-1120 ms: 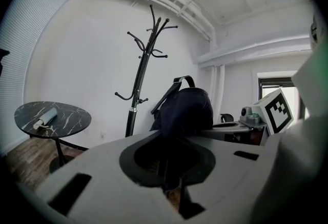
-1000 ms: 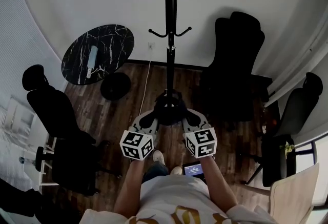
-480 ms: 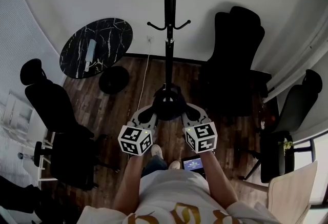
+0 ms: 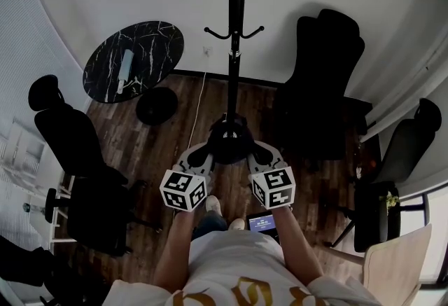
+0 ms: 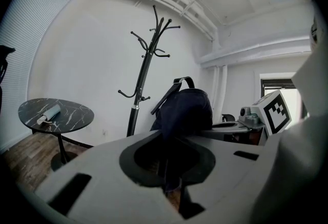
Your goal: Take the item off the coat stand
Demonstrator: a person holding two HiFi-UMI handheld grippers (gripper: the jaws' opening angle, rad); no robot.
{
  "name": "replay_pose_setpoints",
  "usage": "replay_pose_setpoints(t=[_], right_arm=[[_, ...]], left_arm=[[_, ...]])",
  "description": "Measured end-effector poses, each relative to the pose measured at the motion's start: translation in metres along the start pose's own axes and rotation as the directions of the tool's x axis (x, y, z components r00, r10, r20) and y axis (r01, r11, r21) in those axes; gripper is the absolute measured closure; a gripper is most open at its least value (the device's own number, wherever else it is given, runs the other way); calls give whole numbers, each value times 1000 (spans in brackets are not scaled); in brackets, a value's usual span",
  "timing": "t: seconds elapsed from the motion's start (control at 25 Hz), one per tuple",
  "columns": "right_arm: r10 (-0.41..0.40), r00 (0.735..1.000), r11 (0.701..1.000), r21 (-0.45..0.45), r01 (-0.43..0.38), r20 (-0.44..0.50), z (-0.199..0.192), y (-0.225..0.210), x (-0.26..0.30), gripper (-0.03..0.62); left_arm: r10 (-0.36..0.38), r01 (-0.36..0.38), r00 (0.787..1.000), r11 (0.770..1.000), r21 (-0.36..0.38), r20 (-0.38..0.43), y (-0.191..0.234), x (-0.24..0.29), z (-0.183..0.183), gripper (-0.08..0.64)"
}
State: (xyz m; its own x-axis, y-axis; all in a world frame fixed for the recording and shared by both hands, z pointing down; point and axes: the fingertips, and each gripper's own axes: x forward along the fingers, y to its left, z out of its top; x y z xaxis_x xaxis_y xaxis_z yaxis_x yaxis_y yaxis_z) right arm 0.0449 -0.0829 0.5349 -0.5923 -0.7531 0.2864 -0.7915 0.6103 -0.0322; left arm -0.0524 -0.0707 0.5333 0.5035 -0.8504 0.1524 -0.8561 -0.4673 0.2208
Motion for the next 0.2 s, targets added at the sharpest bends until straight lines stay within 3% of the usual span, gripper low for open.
replay_pose_setpoints(t=[0.2], right_arm=[[4,1000,1000,9,-4,0,-3,1,-3,568]], left_arm=[[-1,1,1000,1000,-6,-5,-2,-2,-4,531]])
